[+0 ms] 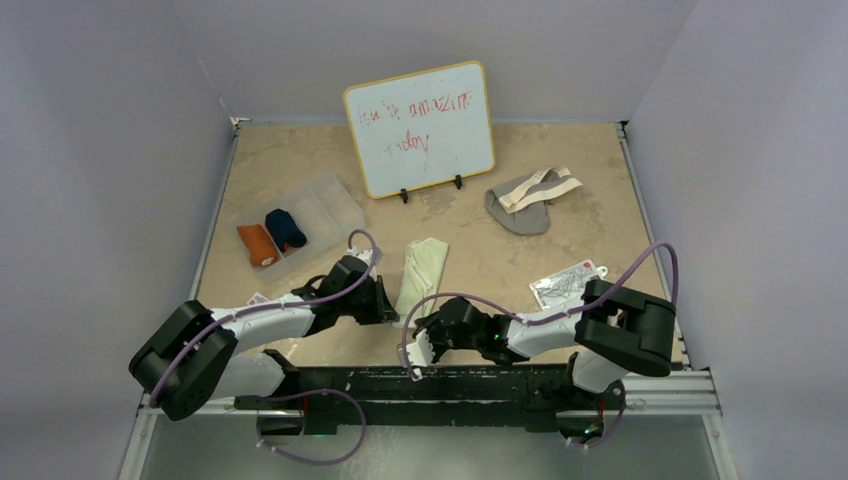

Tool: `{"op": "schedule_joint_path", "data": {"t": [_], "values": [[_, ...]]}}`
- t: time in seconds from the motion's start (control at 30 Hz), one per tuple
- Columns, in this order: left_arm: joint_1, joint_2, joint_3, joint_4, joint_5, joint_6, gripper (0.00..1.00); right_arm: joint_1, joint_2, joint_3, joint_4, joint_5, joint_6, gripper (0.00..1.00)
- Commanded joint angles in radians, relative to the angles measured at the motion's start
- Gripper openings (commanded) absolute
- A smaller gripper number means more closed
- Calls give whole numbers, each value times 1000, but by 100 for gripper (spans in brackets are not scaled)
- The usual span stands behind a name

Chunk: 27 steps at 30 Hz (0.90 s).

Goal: Roll the underwear
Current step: Roll the underwear to the center of the board.

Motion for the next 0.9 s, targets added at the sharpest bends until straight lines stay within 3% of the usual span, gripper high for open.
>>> {"op": "schedule_joint_path", "data": {"t": [0.0,0.23,0.33,0.47,0.87], "values": [[8,-41,8,-100,-81,-12,0,7,5,64,-35,1,43,4],[31,-201,4,-240,-169,-79,41,-1,-12,76,32,-177,281,0],[39,-291,-1,-305,-206,-106,53,-10,0,62,113,-255,419,0],[43,-395,-26,-362,-222,-141,56,-45,27,-6,339,-293,668,0],[43,-483,-54,-307,-176,-127,56,-220,105,-75,524,-427,1366,0]]}}
